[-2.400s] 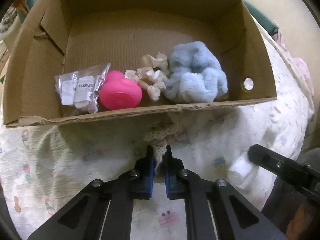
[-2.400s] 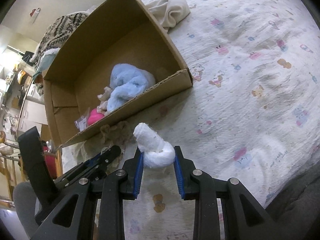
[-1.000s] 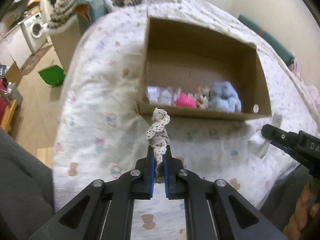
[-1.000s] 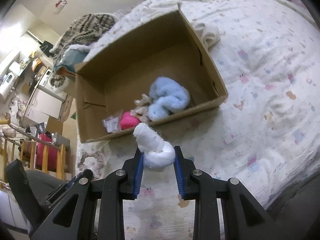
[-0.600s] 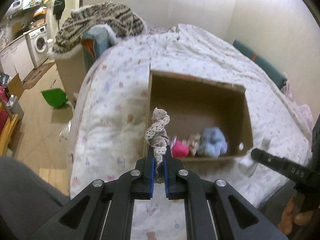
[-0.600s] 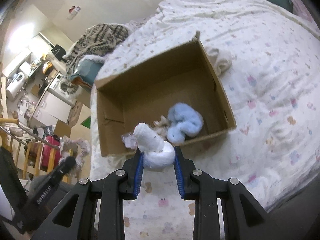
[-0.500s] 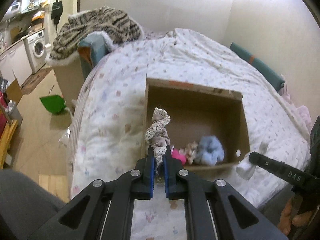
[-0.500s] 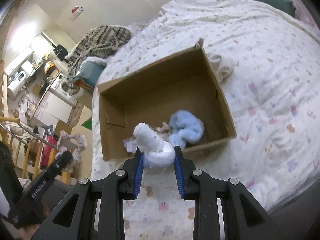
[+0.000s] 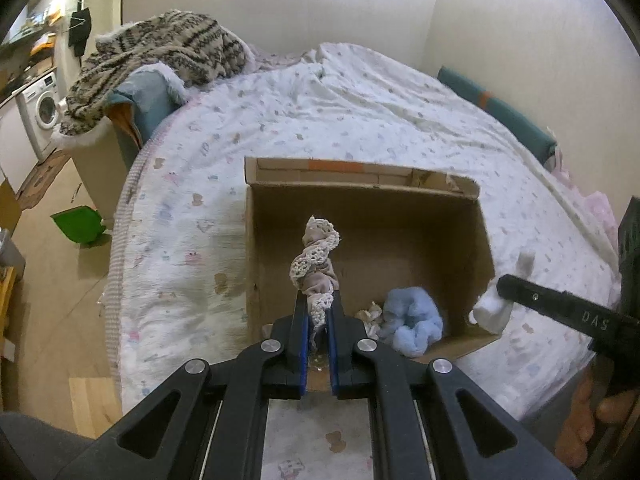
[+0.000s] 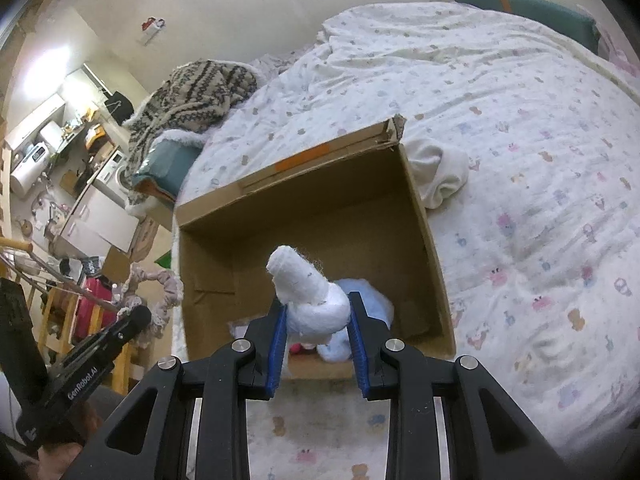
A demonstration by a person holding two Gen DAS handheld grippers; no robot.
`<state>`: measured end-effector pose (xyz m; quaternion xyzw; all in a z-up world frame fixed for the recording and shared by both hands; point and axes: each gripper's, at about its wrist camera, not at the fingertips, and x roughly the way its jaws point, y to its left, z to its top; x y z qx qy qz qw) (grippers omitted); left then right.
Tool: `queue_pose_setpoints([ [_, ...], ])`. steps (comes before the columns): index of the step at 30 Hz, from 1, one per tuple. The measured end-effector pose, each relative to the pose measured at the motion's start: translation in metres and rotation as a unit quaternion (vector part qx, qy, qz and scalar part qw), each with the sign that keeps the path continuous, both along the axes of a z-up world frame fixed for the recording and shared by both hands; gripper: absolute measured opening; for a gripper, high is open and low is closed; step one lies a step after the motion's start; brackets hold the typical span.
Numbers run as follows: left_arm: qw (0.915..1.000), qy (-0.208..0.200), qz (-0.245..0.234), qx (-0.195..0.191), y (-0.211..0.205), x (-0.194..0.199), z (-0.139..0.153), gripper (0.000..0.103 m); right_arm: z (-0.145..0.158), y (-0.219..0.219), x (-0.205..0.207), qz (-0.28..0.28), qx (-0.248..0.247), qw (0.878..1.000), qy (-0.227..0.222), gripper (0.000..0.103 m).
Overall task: Organize soft objects
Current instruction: 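Carry the lace scrunchie and white sock into the box and open both tools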
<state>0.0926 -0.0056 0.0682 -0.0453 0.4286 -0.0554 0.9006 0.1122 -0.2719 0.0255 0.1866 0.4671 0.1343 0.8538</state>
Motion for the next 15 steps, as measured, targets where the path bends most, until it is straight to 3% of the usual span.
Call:
queue_pose_setpoints([
  [8,0.9995,0.023,-0.016,0.017,-0.012,0.02,-0.041,0.007,-0.027,0.004,0.013,-0.003,-0.029,0.999,0.02,0.031],
  [15,0.9986,0.027,-0.022,0.04,-0.022,0.028,-0.063,0.007,-0.043,0.011,0.016,-0.003,-0.084,0.996,0.036,0.031],
])
